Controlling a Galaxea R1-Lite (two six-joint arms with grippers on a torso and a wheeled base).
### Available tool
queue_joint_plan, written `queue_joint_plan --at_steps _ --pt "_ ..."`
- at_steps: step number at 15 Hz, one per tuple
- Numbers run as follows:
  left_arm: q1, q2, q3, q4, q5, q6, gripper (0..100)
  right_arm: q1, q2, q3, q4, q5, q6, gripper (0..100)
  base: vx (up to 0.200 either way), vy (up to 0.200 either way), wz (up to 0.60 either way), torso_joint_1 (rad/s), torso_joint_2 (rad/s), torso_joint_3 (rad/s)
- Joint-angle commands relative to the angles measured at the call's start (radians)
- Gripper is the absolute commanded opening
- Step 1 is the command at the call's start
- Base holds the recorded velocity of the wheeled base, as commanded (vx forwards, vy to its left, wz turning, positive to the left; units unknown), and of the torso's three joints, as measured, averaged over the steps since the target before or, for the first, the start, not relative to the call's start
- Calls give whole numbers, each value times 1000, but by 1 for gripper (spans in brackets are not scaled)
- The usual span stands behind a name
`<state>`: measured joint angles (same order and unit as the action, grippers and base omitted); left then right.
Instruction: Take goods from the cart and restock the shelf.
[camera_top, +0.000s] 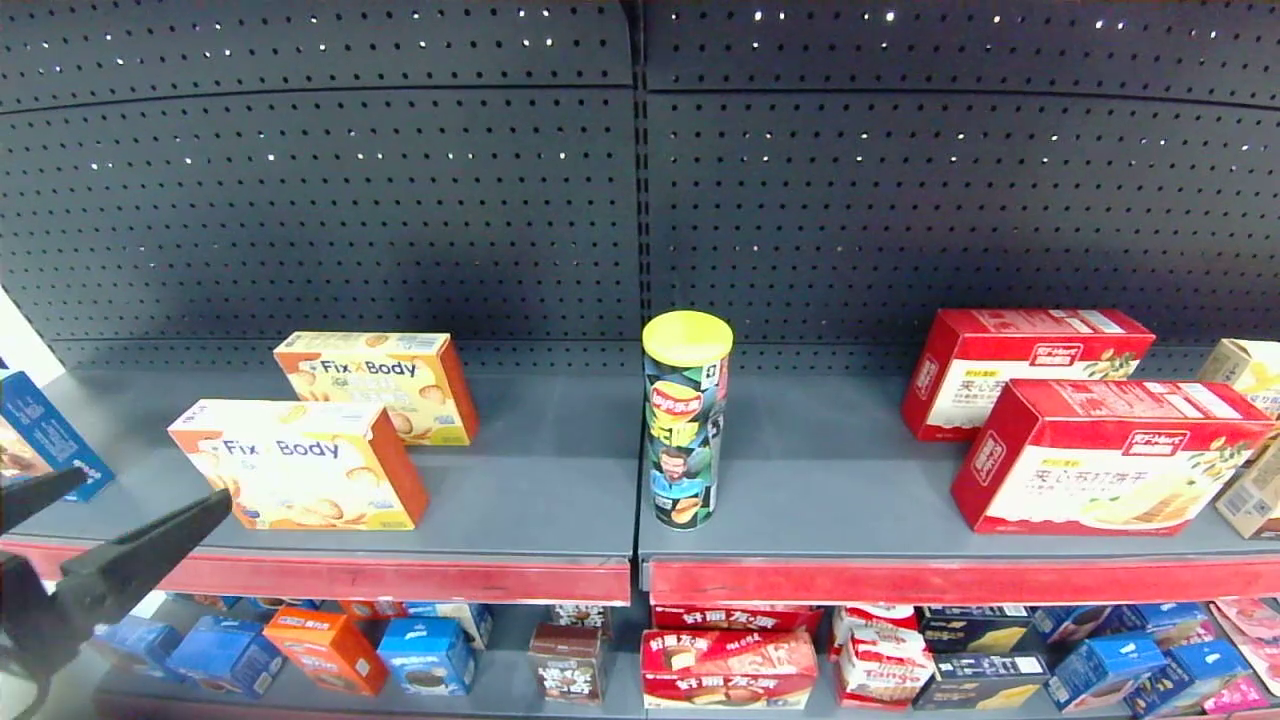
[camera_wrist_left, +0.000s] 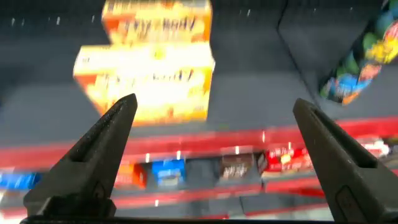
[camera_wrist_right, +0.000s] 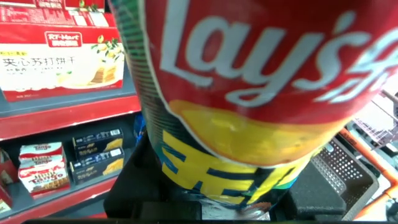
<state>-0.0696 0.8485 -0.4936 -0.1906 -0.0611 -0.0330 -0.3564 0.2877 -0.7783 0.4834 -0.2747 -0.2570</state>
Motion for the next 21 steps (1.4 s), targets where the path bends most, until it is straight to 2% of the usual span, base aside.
queue_joint_plan --at_steps 1,3,5,6,9,10,11,12,14,16,18,21 --pt "24 -115 21 30 0 -1 100 4 53 -7 -3 2 -1 0 0 0 0 0 0 0" --pt "50 -128 20 28 -2 -1 100 8 61 -6 -2 28 -2 0 0 0 0 0 0 0" --pt "51 -143 17 25 0 -1 100 8 61 -15 -2 144 -8 0 0 0 0 0 0 0" --pt "53 -147 17 27 0 1 100 8 61 -22 -2 166 -10 0 0 0 0 0 0 0" --pt "100 -164 21 30 -2 13 100 13 70 -13 0 292 -10 0 0 0 0 0 0 0" --pt "102 -178 21 30 -2 13 100 4 74 2 0 351 -10 0 0 0 0 0 0 0" --pt "102 -180 21 30 0 13 100 2 76 5 0 362 -10 0 0 0 0 0 0 0" --pt "116 -186 23 31 0 18 100 4 91 21 -2 430 -24 0 0 0 0 0 0 0" --pt "142 -184 21 30 -2 44 100 13 127 8 -52 488 -27 0 0 0 0 0 0 0" --pt "145 -184 17 30 -2 48 100 17 185 11 -154 575 -53 0 0 0 0 0 0 0" --pt "145 -183 20 30 -2 47 100 24 220 16 -181 591 -123 0 0 0 0 0 0 0" --pt "146 -195 23 33 -2 47 100 73 255 21 -198 629 -125 0 0 0 0 0 0 0"
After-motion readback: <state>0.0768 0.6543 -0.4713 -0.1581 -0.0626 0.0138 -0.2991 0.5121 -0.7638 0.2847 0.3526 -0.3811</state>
